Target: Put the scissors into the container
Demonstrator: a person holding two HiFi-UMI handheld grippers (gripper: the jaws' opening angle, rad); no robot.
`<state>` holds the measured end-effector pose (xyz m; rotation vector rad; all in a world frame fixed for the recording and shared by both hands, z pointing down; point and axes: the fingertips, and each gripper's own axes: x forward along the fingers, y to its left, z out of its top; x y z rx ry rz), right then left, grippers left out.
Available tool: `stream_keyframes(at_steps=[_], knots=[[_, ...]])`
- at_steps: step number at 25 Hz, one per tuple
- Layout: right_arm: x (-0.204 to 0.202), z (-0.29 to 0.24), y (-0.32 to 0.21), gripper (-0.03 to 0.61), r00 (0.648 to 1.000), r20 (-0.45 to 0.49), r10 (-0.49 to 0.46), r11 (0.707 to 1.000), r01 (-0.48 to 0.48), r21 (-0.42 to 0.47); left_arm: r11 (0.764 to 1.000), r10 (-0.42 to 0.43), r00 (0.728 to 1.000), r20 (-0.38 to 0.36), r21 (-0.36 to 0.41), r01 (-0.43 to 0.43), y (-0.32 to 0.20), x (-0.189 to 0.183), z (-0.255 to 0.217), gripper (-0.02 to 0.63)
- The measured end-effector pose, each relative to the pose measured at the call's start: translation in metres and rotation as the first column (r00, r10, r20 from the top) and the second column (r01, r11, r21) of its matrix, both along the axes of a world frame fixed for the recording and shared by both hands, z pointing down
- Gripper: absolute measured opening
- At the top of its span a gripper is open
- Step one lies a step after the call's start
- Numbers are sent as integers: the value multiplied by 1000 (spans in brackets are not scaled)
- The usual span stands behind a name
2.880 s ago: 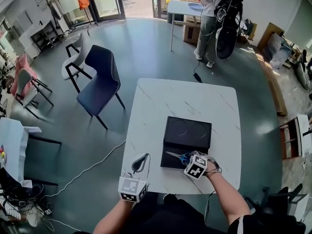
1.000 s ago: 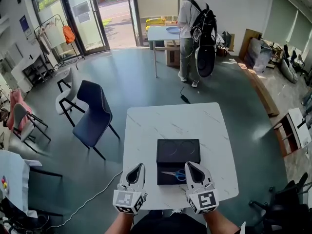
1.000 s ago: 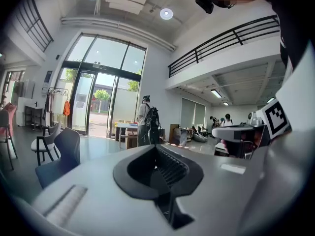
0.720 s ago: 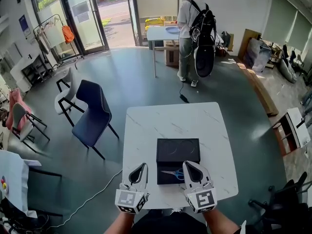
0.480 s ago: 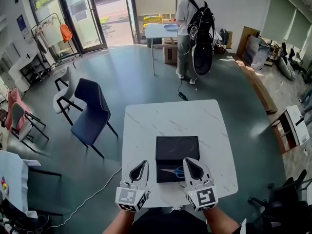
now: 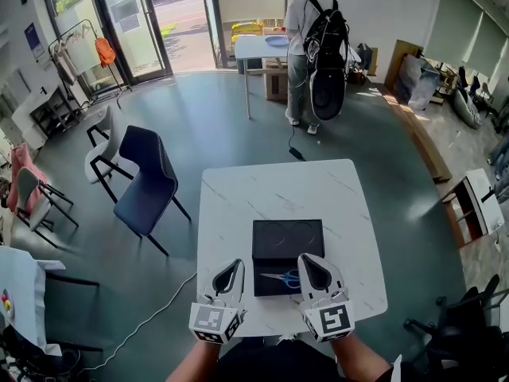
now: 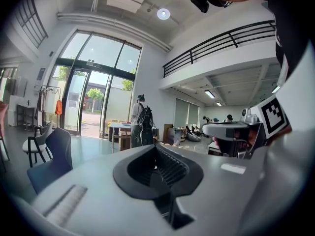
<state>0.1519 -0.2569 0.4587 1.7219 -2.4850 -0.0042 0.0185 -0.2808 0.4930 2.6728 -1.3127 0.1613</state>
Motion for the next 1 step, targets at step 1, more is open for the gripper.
stream_keyframes(at_steps=[1], knots=[[0,1,0,6,1000,-1,0,1000,0,-1,1000,0,1000,0,-1,0,0,0,1,9]])
